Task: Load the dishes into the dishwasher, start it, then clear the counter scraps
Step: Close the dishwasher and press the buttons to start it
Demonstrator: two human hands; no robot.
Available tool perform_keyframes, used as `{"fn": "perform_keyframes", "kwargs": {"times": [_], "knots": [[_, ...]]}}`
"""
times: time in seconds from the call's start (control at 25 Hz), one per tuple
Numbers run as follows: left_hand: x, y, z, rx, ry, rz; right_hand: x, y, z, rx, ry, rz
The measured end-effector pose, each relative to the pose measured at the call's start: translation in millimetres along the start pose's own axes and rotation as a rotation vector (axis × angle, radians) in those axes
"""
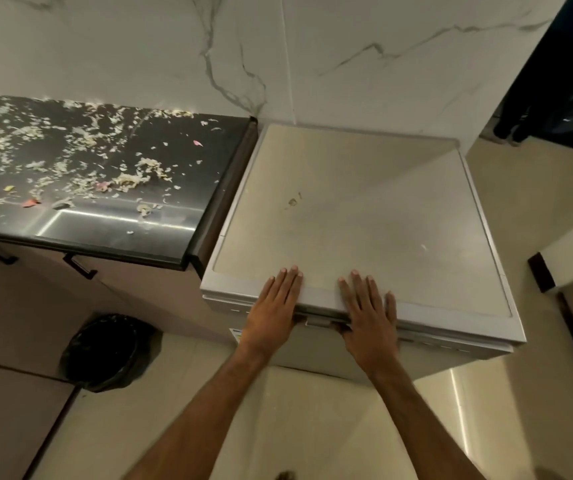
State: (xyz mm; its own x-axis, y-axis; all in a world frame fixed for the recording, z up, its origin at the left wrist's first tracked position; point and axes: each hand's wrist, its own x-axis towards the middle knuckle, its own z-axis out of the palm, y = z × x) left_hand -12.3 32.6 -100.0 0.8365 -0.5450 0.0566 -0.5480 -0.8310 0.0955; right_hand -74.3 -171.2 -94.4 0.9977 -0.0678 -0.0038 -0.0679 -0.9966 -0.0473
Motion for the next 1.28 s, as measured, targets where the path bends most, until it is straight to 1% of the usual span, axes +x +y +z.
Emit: {"fn": "perform_keyframes", "kwargs": {"times": [0.16,0.24,0.48,0.64,0.72,0.8,0.88,0.96,1.04,1.12,1.2,1.28], "knots": [[-2.2,-2.9,8.1,0.014,0.198,0.068,-1.5,0.7,13.5,-0.003,0.135,-0.003],[-1.6,-5.2,11.4,0.007,0.262,0.084,-1.9,2.0,18.1,-0.001,0.195,-0.002],[-0.5,-3.3,15.1,-0.021,0.322,0.060,1.9,4.3,32.3,-0.006,0.327,-0.007],[-1.4,3.0,6.8,-0.082,0.246,0.021,3.7,3.0,32.6,0.025,0.332,0.002],[-3.7,2.0,-1.7,-0.078,0.161,0.018,2.3,5.8,26.7,0.051,0.295,-0.026],[-5.6,-10.7,-11.4,-0.012,0.072,0.032,-3.1,28.7,19.2,0.038,0.235,-0.042],[-6.5,-24.6,-17.4,0.051,0.010,-0.005,-18.7,68.9,10.6,0.032,0.191,0.019],[-3.8,-24.9,-18.7,0.120,-0.029,-0.074,-35.3,96.6,5.2,0.063,0.225,0.087],[1.2,-6.7,-16.2,0.153,-0.082,-0.141,-41.6,103.6,3.4,0.084,0.232,0.099],[3.0,6.3,-12.0,0.128,-0.076,-0.188,-40.4,100.2,4.6,0.104,0.231,0.107],[2.1,6.4,-10.9,0.102,-0.046,-0.188,-38.6,99.9,6.4,0.117,0.234,0.103],[0.9,0.7,-12.7,0.079,-0.049,-0.179,-39.6,102.7,11.8,0.103,0.251,0.104]]}}
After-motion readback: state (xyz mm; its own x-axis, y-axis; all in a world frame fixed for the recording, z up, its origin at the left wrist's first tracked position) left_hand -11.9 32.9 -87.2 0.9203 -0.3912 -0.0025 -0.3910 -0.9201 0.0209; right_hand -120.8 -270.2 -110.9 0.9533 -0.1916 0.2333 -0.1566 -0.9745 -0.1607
